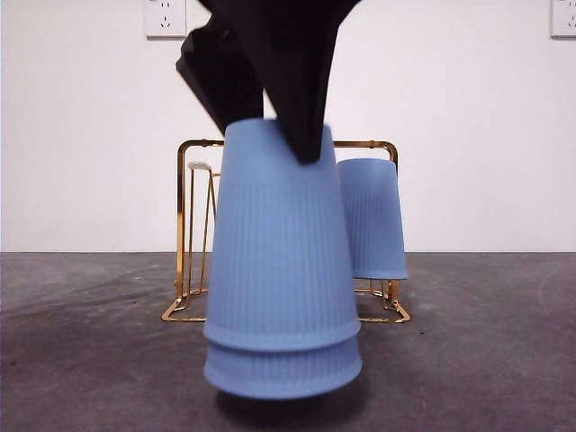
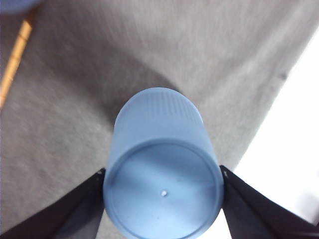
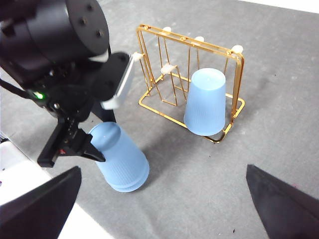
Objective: Pick the top cup and place it on cupholder, pick up the mid cup and place it on cupholder, last pick the bottom cup and place it on cupholder.
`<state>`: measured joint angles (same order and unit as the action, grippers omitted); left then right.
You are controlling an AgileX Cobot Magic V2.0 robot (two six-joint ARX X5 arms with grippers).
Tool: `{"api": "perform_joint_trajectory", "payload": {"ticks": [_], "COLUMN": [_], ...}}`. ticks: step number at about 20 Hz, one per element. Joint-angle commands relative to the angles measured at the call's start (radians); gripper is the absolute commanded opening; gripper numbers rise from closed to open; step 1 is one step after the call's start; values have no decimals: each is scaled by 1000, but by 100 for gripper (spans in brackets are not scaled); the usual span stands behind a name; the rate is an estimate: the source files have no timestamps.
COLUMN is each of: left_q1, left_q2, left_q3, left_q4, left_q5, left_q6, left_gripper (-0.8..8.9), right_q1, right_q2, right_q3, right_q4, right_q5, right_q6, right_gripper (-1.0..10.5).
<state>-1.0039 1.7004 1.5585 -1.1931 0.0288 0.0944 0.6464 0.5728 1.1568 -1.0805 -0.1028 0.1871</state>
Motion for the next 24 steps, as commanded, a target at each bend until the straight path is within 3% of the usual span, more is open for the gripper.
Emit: {"api": "perform_joint_trajectory", "payload": {"ticks": [1,11,13,24], "left_q1": [-12,-21,-18,-24], "left_q2": [7,0,0,4], "left_q3": [47,69,69,69], "left_q4": [-26,-30,-46,-72], "left_q5": [0,-8,-8,-11], "left_q6": [10,54,20,21], "left_gripper": [271,272,272,276], "right_q1": [6,6,6,6], "right_q2": [7,7,7,7], "right_q3": [9,8,8,8], "right_q4": [11,11,10,11], "right_q5": [2,1,0,0], "right_q6": [-5,-4,-1,8], "right_gripper": [555,555,555,555]}}
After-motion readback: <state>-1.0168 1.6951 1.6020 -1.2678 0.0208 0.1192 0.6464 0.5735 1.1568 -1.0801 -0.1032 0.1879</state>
